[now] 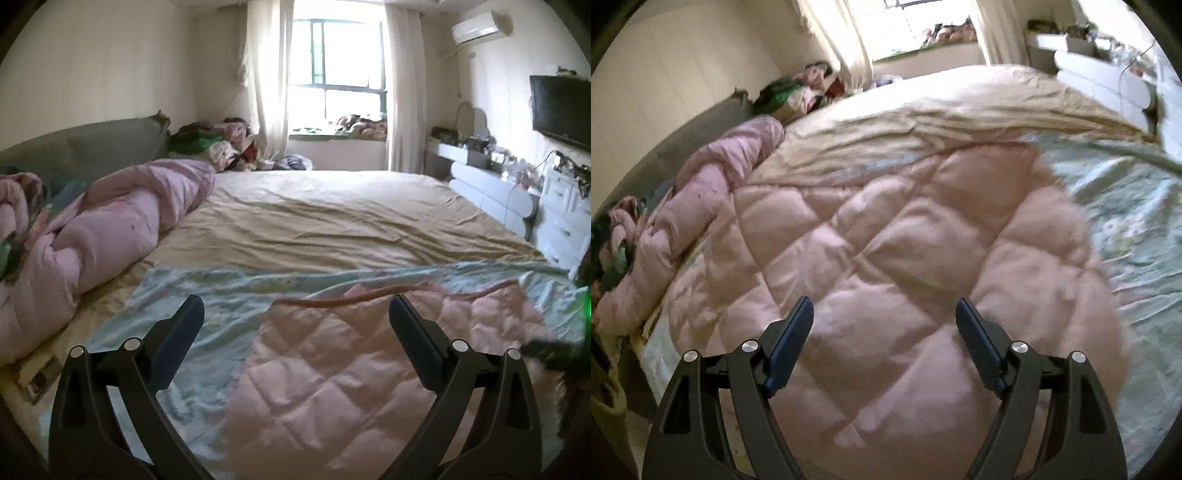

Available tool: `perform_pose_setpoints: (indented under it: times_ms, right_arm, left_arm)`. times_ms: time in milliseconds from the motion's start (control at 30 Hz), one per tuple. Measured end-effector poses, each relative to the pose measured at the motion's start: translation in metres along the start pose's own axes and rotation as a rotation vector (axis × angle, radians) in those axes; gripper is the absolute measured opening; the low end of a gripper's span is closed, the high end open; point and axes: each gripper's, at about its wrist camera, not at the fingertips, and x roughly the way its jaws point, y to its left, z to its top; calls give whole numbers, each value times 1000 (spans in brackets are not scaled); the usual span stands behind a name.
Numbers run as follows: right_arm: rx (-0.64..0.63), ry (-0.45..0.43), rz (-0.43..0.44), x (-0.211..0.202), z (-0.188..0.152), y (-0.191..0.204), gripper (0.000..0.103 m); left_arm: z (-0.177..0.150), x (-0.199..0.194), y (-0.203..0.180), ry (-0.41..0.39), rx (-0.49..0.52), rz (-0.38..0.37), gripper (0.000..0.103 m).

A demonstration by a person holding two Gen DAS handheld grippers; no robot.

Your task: Fold large clothes

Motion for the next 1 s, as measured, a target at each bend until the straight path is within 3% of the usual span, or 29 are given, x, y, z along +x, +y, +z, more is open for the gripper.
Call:
perform_pose_setpoints:
  times_ms: [233, 400, 533, 567, 600, 633, 667, 700, 767, 867, 1000]
  right_arm:
    - [33, -105, -133, -35, 9, -43, 88]
    - [95, -60, -183, -35, -1, -83, 93]
    - [160, -18, -155, -29, -15, -105, 93]
    - [173, -12, -143, -27, -19, -108, 91]
    - [175, -10, -131, -24, -22, -108, 77]
    - [172, -7, -112, -22, -25, -108, 66]
    - [170, -1, -95, -19, -25, -106, 52]
    - [171, -2, -105, -17, -25, -105, 43]
    - [168, -16, -106, -17, -22, -100, 32]
    - [117, -61, -134, -24, -9, -84, 23]
    - [106, -126, -151, -28, 21, -71, 21]
  left_arm:
    - [-49, 40, 32, 165, -36, 38, 94]
    - [-90, 68, 53, 297, -87, -57, 94]
    - [-114, 86, 53, 375, -97, -113, 94]
    - [-118, 90, 50, 384, -85, -121, 94]
    - [-121, 91, 47, 384, -80, -126, 93]
    - [-123, 92, 45, 383, -77, -132, 84]
    - [-123, 92, 41, 383, -71, -144, 63]
    - [-122, 91, 37, 379, -45, -135, 53]
    - [-117, 86, 20, 364, 60, -92, 33]
    - [-104, 82, 12, 347, 105, -57, 24]
    - [-75, 92, 25, 332, 21, -45, 23]
